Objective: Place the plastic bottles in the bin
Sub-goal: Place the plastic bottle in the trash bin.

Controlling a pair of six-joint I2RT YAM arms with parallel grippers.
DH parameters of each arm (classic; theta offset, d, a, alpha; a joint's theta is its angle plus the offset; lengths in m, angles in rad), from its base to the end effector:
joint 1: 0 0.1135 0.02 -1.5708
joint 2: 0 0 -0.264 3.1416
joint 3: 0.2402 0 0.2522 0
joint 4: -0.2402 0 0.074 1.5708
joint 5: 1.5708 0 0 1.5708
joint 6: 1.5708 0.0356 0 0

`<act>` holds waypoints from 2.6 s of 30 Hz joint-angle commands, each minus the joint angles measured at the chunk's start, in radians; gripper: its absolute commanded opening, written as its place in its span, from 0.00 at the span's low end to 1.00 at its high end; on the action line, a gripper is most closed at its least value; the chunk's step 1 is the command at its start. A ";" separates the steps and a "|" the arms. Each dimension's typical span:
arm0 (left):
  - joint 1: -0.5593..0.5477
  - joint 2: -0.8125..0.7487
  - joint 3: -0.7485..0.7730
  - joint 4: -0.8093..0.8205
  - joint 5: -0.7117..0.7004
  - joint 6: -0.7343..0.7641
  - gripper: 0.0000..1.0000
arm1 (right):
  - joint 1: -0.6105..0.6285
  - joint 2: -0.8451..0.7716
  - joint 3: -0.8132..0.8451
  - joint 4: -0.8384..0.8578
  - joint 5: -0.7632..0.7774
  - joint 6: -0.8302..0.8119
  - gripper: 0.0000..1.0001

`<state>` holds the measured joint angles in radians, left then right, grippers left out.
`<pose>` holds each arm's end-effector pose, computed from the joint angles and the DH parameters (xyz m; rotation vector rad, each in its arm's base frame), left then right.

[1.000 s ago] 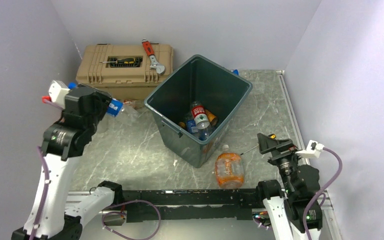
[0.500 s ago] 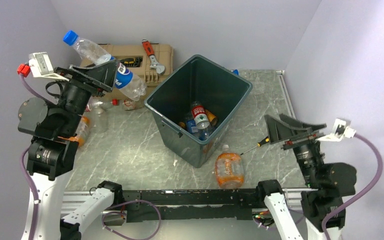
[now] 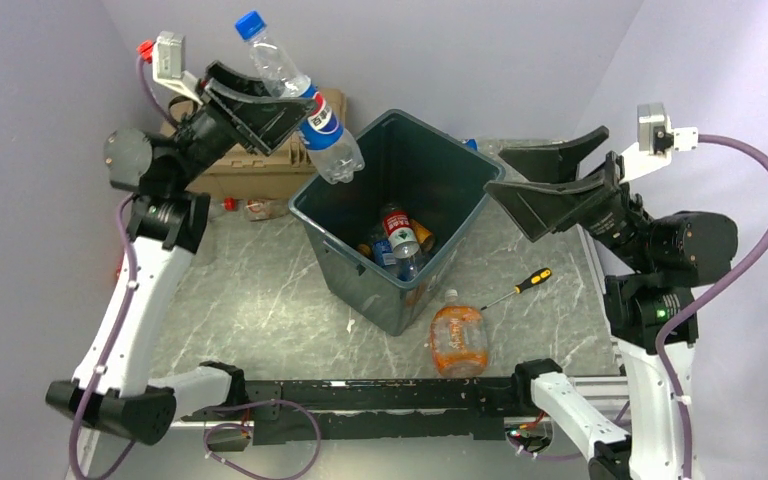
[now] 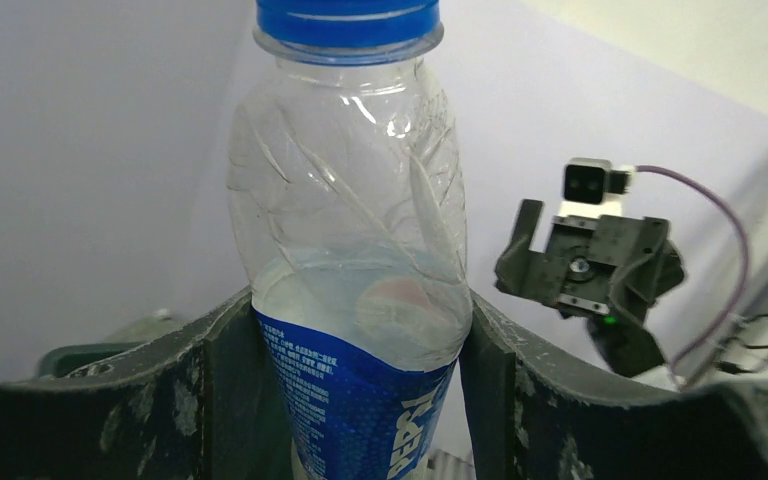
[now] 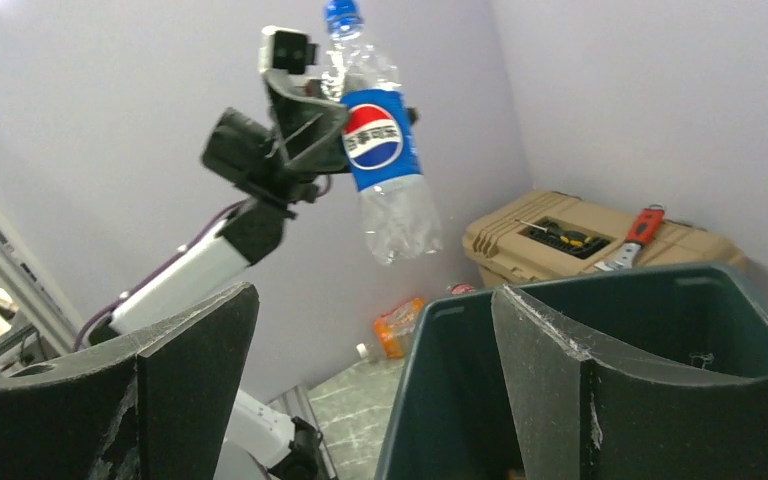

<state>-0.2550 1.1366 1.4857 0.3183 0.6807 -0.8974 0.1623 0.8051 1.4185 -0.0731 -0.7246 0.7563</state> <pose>0.1864 -0.0717 0.5561 0.3549 1.1104 -1.3371 0.0841 0.0377 0.5457 -0.3633 1.2051 1.1742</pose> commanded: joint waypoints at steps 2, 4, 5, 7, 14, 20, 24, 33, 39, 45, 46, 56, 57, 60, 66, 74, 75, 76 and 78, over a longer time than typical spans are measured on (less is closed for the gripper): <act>-0.010 0.119 0.068 0.374 0.153 -0.301 0.28 | 0.034 0.095 0.099 0.078 -0.087 -0.016 0.91; -0.020 0.152 0.076 0.402 0.162 -0.329 0.28 | 0.061 0.142 0.158 0.001 -0.054 -0.067 0.91; -0.027 0.159 0.081 0.398 0.163 -0.323 0.28 | 0.083 0.169 0.190 -0.029 -0.043 -0.094 0.91; -0.040 0.160 0.090 0.349 0.157 -0.283 0.28 | 0.148 0.219 0.254 -0.095 0.004 -0.147 0.91; -0.062 0.150 0.151 0.237 0.141 -0.161 0.30 | 0.425 0.343 0.360 -0.278 0.232 -0.373 0.92; -0.064 0.163 0.173 0.216 0.163 -0.157 0.30 | 0.550 0.379 0.328 -0.214 0.287 -0.405 0.92; -0.070 0.164 0.157 0.220 0.169 -0.163 0.30 | 0.617 0.422 0.339 -0.196 0.314 -0.418 0.92; -0.123 0.197 0.172 0.196 0.194 -0.177 0.29 | 0.732 0.507 0.389 -0.212 0.473 -0.514 0.89; -0.158 0.204 0.180 0.174 0.182 -0.151 0.29 | 0.754 0.498 0.338 -0.155 0.550 -0.524 0.73; -0.171 0.197 0.189 0.138 0.180 -0.122 0.54 | 0.757 0.444 0.246 -0.079 0.575 -0.522 0.44; -0.171 0.190 0.187 0.127 0.172 -0.111 0.71 | 0.758 0.435 0.227 -0.066 0.578 -0.522 0.40; -0.171 0.143 0.295 -0.017 0.049 0.088 1.00 | 0.758 0.373 0.116 -0.028 0.560 -0.521 0.30; -0.171 0.153 0.321 -0.026 0.050 0.089 1.00 | 0.758 0.370 0.110 -0.028 0.557 -0.522 0.29; -0.171 0.191 0.373 -0.013 0.073 0.074 0.97 | 0.760 0.360 0.092 -0.026 0.552 -0.526 0.28; -0.171 0.247 0.458 -0.162 0.076 0.092 0.87 | 0.764 0.355 0.087 -0.045 0.555 -0.544 0.27; -0.171 0.304 0.519 -0.201 0.117 0.060 0.85 | 0.786 0.369 0.100 -0.095 0.579 -0.592 0.26; -0.171 0.307 0.526 -0.217 0.116 0.069 0.87 | 0.789 0.367 0.099 -0.099 0.584 -0.597 0.27; -0.171 0.308 0.532 -0.226 0.113 0.074 0.89 | 0.791 0.366 0.096 -0.101 0.586 -0.600 0.26; -0.171 0.305 0.522 -0.226 0.108 0.077 0.87 | 0.795 0.367 0.096 -0.105 0.588 -0.606 0.26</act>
<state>-0.4259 1.4563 1.9663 0.1173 0.7780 -0.8345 0.9379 1.1801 1.5093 -0.2008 -0.1345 0.1989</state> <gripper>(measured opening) 0.883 0.572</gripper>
